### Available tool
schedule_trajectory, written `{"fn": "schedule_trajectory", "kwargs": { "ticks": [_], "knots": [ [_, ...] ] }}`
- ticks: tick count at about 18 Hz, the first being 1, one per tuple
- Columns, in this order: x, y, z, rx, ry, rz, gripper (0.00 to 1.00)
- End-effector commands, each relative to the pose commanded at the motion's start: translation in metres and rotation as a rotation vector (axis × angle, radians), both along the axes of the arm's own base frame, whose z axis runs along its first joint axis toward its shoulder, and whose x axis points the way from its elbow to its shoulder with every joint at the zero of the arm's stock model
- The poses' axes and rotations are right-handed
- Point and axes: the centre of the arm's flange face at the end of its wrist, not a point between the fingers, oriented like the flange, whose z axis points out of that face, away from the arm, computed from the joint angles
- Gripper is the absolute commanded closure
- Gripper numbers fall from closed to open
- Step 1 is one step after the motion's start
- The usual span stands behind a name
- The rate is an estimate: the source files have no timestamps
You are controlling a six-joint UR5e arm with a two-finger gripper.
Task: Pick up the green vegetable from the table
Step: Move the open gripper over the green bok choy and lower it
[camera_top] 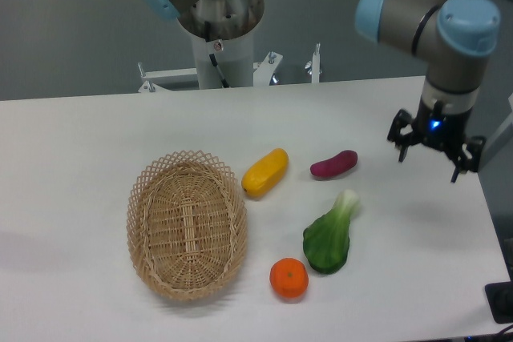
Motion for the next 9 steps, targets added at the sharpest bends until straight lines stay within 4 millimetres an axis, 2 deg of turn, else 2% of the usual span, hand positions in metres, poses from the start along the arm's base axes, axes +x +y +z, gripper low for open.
{"fn": "schedule_trajectory", "kwargs": {
  "ticks": [2, 5, 7, 9],
  "knots": [
    [0.011, 0.001, -0.021, -0.013, -0.034, -0.009, 0.00],
    [0.017, 0.004, -0.047, -0.016, -0.035, -0.026, 0.00],
    [0.026, 0.011, -0.062, -0.029, -0.059, -0.049, 0.00],
    [0.043, 0.020, -0.076, -0.048, -0.083, -0.072, 0.00]
  ]
}}
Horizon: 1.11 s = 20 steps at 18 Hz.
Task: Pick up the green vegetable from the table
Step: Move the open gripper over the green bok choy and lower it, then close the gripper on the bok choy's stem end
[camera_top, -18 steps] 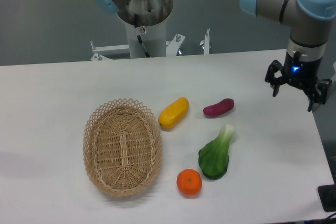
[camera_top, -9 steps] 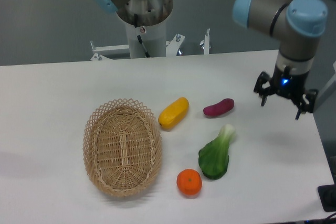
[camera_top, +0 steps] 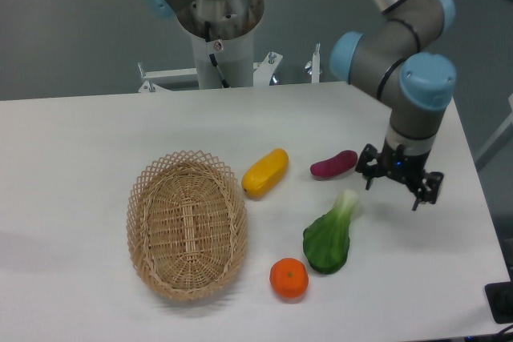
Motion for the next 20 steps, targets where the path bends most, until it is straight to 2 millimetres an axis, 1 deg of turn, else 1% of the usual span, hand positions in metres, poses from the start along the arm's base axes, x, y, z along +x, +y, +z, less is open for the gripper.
{"fn": "schedule_trajectory", "kwargs": {
  "ticks": [2, 3, 5, 6, 7, 10, 13, 15, 17, 19, 20],
  "knots": [
    [0.011, 0.000, -0.013, -0.016, -0.023, -0.007, 0.00],
    [0.014, -0.001, -0.016, -0.024, -0.028, -0.010, 0.00],
    [0.023, 0.007, -0.019, -0.042, -0.025, -0.026, 0.00],
    [0.026, 0.007, -0.022, -0.060, -0.023, -0.029, 0.00],
    [0.027, 0.008, -0.022, -0.065, -0.020, -0.030, 0.00],
    [0.032, 0.005, -0.030, -0.069, -0.024, -0.030, 0.00],
    [0.037, 0.002, -0.036, -0.051, 0.010, -0.029, 0.00],
    [0.035, 0.003, -0.036, -0.046, 0.020, -0.029, 0.01],
    [0.035, 0.003, -0.036, -0.046, 0.021, -0.024, 0.30],
    [0.034, 0.004, -0.034, -0.045, 0.024, -0.024, 0.48],
    [0.033, 0.004, -0.033, -0.043, 0.027, -0.026, 0.55]
  ]
}}
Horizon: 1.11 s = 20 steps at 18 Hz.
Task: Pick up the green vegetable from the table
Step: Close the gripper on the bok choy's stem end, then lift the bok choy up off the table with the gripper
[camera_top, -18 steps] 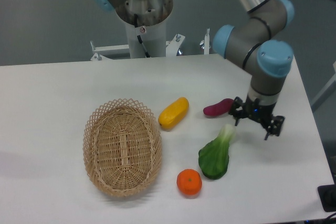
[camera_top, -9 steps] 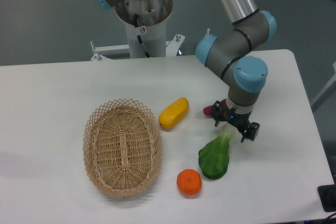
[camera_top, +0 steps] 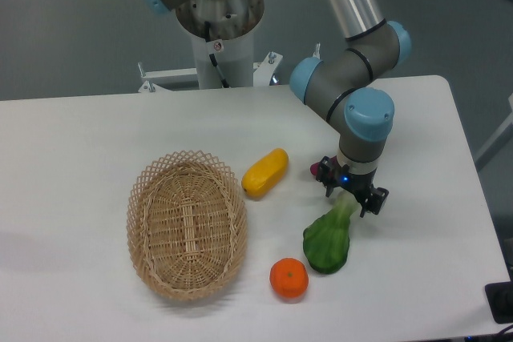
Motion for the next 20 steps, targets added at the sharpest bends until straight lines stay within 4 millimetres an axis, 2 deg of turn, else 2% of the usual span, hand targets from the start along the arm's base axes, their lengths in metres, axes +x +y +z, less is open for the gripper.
{"fn": "schedule_trajectory", "kwargs": {
  "ticks": [1, 4, 9, 12, 15, 18, 20],
  "knots": [
    [0.000, 0.000, 0.000, 0.000, 0.000, 0.000, 0.63],
    [-0.002, 0.001, 0.003, 0.002, 0.006, -0.005, 0.68],
    [-0.007, 0.000, 0.006, -0.016, 0.026, -0.002, 0.75],
    [-0.013, -0.001, 0.013, -0.011, 0.041, -0.003, 0.75],
    [-0.026, -0.002, 0.034, 0.007, 0.081, -0.048, 0.75],
    [-0.043, -0.002, 0.072, 0.039, 0.135, -0.036, 0.74],
    [-0.046, 0.001, 0.097, 0.075, 0.167, -0.040, 0.74]
  ]
}}
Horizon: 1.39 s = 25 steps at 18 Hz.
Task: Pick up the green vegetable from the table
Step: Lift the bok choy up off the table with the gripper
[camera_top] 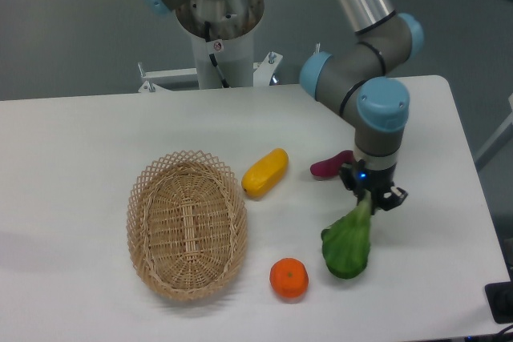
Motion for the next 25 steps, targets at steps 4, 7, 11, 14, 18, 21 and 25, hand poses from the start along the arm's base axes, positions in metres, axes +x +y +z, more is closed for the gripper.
{"fn": "schedule_trajectory", "kwargs": {
  "ticks": [4, 7, 11, 14, 18, 21, 25],
  "knots": [
    [-0.001, 0.007, 0.048, 0.100, 0.018, -0.011, 0.74],
    [0.007, 0.008, 0.074, 0.147, 0.017, 0.011, 0.74],
    [0.026, 0.019, 0.092, 0.248, -0.034, 0.086, 0.74],
    [0.047, 0.041, 0.092, 0.269, -0.065, 0.105, 0.74],
    [0.065, 0.053, 0.096, 0.274, -0.072, 0.093, 0.74],
    [0.076, 0.063, 0.094, 0.280, -0.089, 0.106, 0.74],
    [0.085, 0.066, 0.091, 0.275, -0.097, 0.100, 0.74]
  ]
}}
